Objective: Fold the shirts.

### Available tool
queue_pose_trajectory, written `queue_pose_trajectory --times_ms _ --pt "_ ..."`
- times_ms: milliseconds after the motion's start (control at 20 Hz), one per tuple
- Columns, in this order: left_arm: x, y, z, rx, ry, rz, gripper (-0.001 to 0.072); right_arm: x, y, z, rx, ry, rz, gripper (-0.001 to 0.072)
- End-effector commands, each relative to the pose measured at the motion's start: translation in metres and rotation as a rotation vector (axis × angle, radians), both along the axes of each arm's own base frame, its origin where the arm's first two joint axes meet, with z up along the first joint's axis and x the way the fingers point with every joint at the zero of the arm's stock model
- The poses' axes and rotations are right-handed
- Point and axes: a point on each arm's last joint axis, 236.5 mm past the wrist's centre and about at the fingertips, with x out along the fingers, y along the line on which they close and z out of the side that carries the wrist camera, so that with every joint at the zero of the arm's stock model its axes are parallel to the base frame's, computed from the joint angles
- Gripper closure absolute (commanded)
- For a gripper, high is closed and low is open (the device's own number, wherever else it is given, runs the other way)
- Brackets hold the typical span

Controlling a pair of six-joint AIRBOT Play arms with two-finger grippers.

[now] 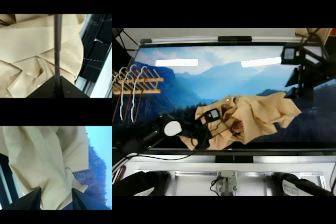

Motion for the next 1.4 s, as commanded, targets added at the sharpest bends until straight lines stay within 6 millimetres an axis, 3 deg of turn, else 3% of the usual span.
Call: queue_pose_trajectory --times_ms 0,300,750,850,950,1100,1150,1250,1300,1350 --pt "0.002 0.002 0.003 0.009 -0.015 -0.024 0.0666 0.009 0.012 -0.021 -0.019 0.03 0.107 0.0205" --pt "0.001 0.002 0.006 0.014 -0.019 -0.042 0.0666 0.016 0.014 -0.032 -0.038 0.036 0.137 0.0205" --pt "0.029 0.009 0.025 0.0 -0.086 -0.012 0.0666 -0.01 0.02 -0.08 -0.002 0.24 0.165 0.0211" --pt "0.029 0.008 0.024 0.002 -0.083 -0.016 0.0666 -0.015 0.025 -0.082 0.016 0.26 0.171 0.048" --pt "0.03 0.008 0.02 0.007 -0.078 -0.015 0.0666 -0.016 0.027 -0.079 0.013 0.253 0.172 0.0621" --pt "0.041 0.004 0.015 0.002 -0.101 0.004 0.0654 -0.018 0.031 -0.074 0.034 0.263 0.128 0.0647" --pt "0.047 0.007 0.013 0.012 -0.12 0.009 0.0602 -0.019 0.031 -0.072 0.036 0.262 0.109 0.0647" --pt "0.066 0.024 0.012 0.075 -0.195 0.012 0.0236 -0.022 0.03 -0.065 0.038 0.252 0.082 0.0648" --pt "0.078 0.037 0.014 0.11 -0.226 0.037 0.0102 -0.023 0.031 -0.06 0.041 0.246 0.062 0.0648" --pt "0.092 0.049 0.019 0.13 -0.253 0.078 0.0047 -0.027 0.032 -0.055 0.052 0.244 0.046 0.0648"
